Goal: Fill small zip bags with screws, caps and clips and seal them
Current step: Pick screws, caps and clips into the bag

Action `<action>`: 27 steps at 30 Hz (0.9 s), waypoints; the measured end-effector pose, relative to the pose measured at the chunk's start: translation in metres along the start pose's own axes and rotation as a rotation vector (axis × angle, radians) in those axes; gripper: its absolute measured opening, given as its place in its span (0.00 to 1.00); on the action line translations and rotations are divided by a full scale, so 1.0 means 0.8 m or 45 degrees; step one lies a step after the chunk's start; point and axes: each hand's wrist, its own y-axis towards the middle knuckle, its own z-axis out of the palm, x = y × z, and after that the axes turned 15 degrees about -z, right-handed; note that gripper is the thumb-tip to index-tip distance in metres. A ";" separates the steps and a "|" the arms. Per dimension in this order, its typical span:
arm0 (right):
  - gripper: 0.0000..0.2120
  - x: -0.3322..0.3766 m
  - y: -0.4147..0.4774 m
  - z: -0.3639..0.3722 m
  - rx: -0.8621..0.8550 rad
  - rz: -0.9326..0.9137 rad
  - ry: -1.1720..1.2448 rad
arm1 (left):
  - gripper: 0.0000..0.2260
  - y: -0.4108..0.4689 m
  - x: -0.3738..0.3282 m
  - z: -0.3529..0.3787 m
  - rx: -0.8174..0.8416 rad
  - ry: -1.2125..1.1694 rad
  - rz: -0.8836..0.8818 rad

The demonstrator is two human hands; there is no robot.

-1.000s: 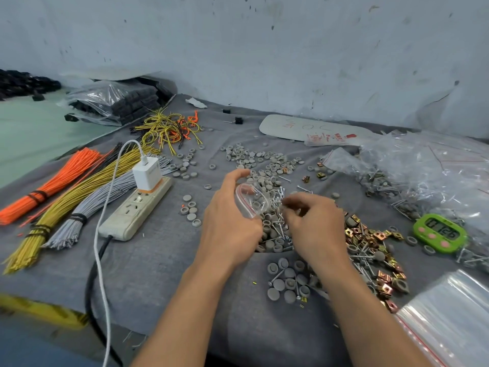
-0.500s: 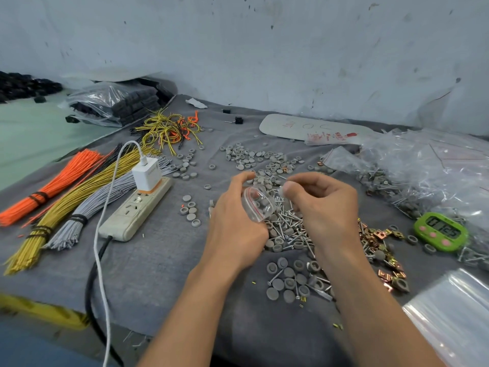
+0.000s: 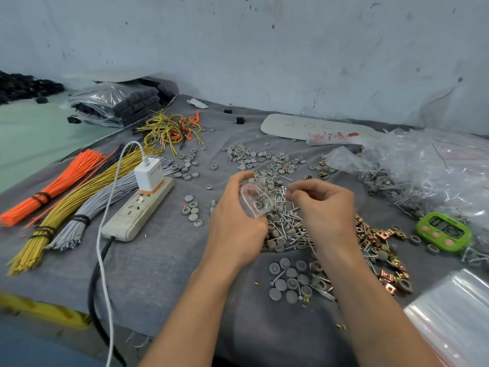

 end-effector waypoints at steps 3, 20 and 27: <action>0.11 -0.011 -0.004 0.003 0.339 0.013 -0.378 | 0.31 0.002 -0.001 -0.004 -0.025 -0.065 -0.019; 0.10 -0.020 -0.009 0.002 0.353 -0.131 -0.457 | 0.31 -0.001 -0.001 -0.004 -0.035 0.014 -0.045; 0.14 -0.008 -0.004 -0.004 0.342 -0.004 -0.049 | 0.31 -0.008 -0.005 0.000 0.024 0.117 0.003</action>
